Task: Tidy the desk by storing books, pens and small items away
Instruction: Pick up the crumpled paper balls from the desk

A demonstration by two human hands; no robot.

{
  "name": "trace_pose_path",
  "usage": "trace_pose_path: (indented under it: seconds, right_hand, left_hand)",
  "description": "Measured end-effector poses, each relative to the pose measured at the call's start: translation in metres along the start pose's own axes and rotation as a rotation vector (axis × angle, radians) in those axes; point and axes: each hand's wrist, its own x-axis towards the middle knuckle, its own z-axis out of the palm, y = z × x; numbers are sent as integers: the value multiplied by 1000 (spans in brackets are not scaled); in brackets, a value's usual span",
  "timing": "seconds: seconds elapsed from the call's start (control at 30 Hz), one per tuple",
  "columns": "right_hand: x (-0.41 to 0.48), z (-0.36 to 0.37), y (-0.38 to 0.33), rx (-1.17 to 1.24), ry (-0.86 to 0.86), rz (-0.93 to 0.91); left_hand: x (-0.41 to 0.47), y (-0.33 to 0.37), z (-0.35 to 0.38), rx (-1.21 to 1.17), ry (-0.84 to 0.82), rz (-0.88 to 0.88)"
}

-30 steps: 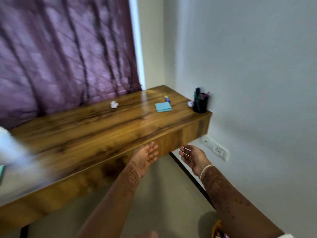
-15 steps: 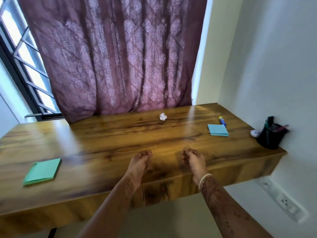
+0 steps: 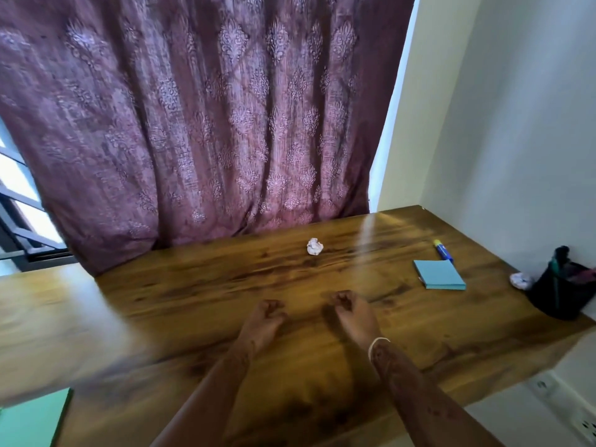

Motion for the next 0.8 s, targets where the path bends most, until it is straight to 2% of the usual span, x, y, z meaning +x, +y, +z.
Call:
trace_pose_path:
  seconds: [0.13, 0.3, 0.6, 0.8]
  right_hand:
    - [23, 3, -7, -100, -84, -16]
    - [63, 6, -3, -286, -59, -98]
    - [150, 2, 0, -296, -38, -158]
    - [176, -15, 17, -293, -31, -149]
  left_hand:
    - [33, 7, 7, 103, -20, -7]
    - [61, 37, 19, 253, -61, 39]
    - [143, 73, 53, 452, -16, 198]
    - [190, 85, 76, 566, -4, 277]
